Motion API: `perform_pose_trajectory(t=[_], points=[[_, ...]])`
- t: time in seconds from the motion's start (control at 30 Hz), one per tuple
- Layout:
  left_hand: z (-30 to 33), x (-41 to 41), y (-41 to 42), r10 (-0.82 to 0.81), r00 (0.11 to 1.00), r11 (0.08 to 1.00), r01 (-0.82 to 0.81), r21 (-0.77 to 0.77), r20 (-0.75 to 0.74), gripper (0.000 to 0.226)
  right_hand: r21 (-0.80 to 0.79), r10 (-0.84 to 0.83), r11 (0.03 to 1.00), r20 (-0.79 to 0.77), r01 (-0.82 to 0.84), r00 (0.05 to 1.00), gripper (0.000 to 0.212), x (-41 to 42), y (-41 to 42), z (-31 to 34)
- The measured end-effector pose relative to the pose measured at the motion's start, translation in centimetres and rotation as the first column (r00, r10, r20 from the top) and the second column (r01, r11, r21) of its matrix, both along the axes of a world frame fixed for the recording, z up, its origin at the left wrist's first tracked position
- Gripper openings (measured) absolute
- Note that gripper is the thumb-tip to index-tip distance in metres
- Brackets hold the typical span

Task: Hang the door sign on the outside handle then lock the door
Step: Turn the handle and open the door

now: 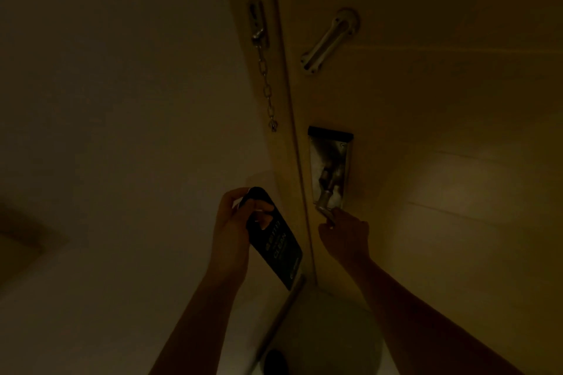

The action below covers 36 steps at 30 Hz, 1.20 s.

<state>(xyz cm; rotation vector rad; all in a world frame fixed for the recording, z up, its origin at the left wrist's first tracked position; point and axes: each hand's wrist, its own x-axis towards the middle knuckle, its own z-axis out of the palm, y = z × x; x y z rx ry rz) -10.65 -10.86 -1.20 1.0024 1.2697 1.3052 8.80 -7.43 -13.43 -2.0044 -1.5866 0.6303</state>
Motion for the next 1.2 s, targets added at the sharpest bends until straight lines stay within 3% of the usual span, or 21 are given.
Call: perform_pose_trajectory(t=[0.17,0.47,0.67,0.97,1.2], points=[[-0.8,-1.6,-1.9,0.014,0.998,1.0,-0.016,-0.026,-0.062,0.02,0.062,-0.01,0.998,-0.005,0.01,1.0,0.011,-0.8,-1.3,-0.8],[-1.1,-5.6,-6.0,0.006,0.985,0.999,0.0,0.036,-0.171,0.014,0.006,-0.025,1.0,-0.018,0.026,1.0,0.043,-3.1,-6.2,-1.6],[-2.5,-8.4,-8.6,-0.142,0.967,0.989,0.145,0.0,-0.212,0.013,0.065,-0.156,0.986,0.009,0.155,0.988,0.016,-5.5,-11.9,-0.6],[-3.7,-13.6,-15.3,-0.322,0.944,0.947,0.321,-0.016,-0.069,0.008,0.155,-0.269,0.959,0.244,0.237,0.932,0.063,-9.8,-27.9,0.2],[-5.0,-10.7,-20.8,-0.51,0.86,0.858,0.508,-0.07,-0.001,0.015,0.095,-0.504,0.863,0.095,0.496,0.859,0.025,-9.2,-42.3,-1.3]])
